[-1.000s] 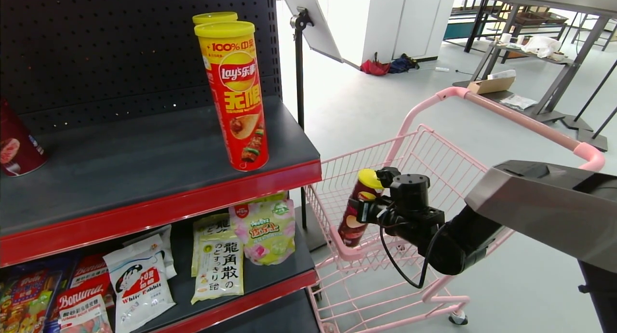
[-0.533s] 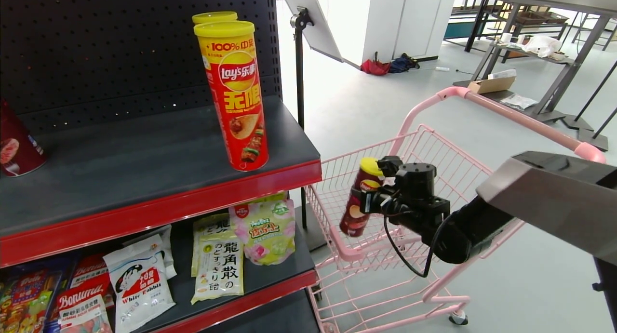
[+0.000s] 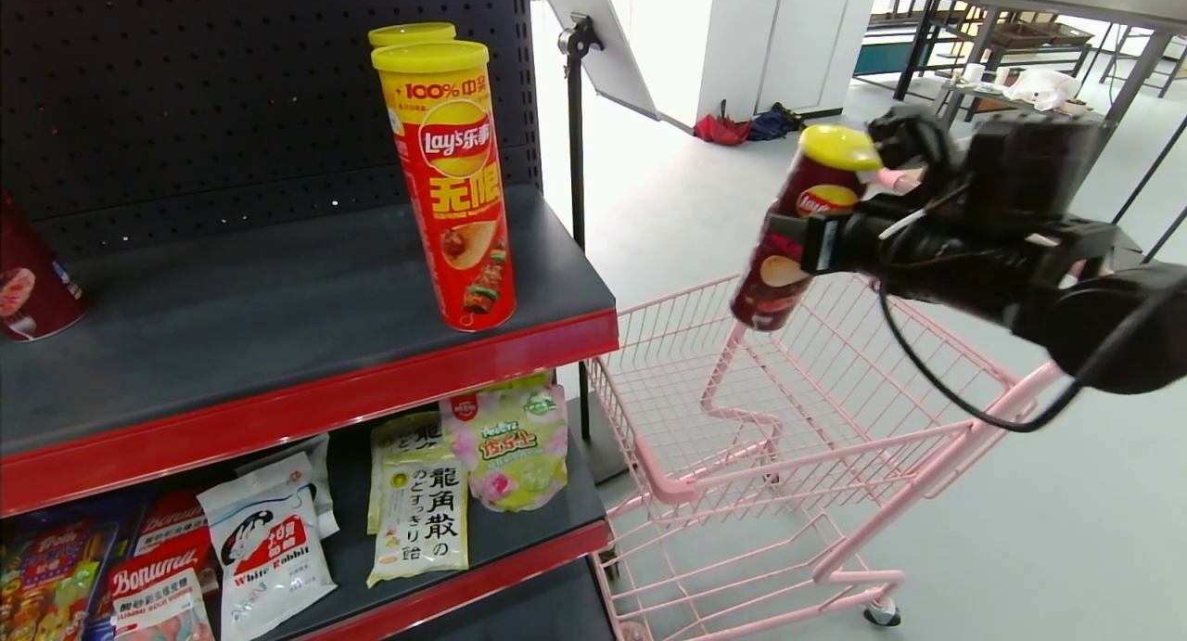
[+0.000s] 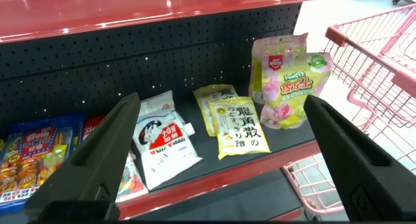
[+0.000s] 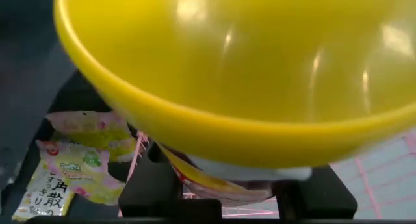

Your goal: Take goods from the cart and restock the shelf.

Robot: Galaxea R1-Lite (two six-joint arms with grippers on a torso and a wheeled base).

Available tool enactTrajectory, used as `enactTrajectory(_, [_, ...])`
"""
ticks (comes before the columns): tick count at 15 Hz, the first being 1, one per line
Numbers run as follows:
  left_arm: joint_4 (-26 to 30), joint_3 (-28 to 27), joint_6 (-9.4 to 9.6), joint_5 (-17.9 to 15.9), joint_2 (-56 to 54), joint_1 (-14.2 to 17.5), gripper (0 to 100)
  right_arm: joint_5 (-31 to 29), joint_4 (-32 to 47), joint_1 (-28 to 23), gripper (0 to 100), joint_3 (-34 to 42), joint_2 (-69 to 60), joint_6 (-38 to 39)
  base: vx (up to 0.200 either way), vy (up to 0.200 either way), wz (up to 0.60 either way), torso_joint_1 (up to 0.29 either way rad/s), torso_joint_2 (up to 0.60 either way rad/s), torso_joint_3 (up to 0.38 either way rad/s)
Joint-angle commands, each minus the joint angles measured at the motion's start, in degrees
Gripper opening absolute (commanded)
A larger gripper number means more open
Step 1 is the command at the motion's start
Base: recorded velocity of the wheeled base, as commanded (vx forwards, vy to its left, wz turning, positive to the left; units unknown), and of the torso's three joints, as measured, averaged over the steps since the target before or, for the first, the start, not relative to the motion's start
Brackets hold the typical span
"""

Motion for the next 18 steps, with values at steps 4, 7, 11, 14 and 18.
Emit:
enactTrajectory(4, [0.0, 0.0, 0.01, 0.0, 0.0, 0.0, 100, -5.4, 27.9, -4.5, 0, 21.5, -48.0, -3.7, 0.0, 0.0, 0.0, 0.0, 0.0, 0.0])
enactTrajectory(7, [0.0, 0.0, -0.07, 0.0, 0.0, 0.0, 100, -4.1, 47.0, -11.1, 0, 24.8, -66.2, 0.6, 0.0, 0.0, 0.0, 0.0, 0.0, 0.0])
enactTrajectory(11, [0.0, 0.0, -0.07, 0.0, 0.0, 0.0, 100, -5.2, 57.6, -14.7, 0, 28.3, -77.7, -0.4, 0.0, 0.0, 0.0, 0.0, 0.0, 0.0])
enactTrajectory(14, [0.0, 0.0, -0.07, 0.0, 0.0, 0.0, 100, -5.4, 57.9, -14.7, 0, 30.4, -80.8, -4.0, 0.0, 0.0, 0.0, 0.0, 0.0, 0.0])
enactTrajectory(18, [0.0, 0.0, -0.07, 0.0, 0.0, 0.0, 100, -5.4, 57.7, -14.6, 0, 30.4, -80.3, -4.8, 0.0, 0.0, 0.0, 0.049, -0.15, -0.096])
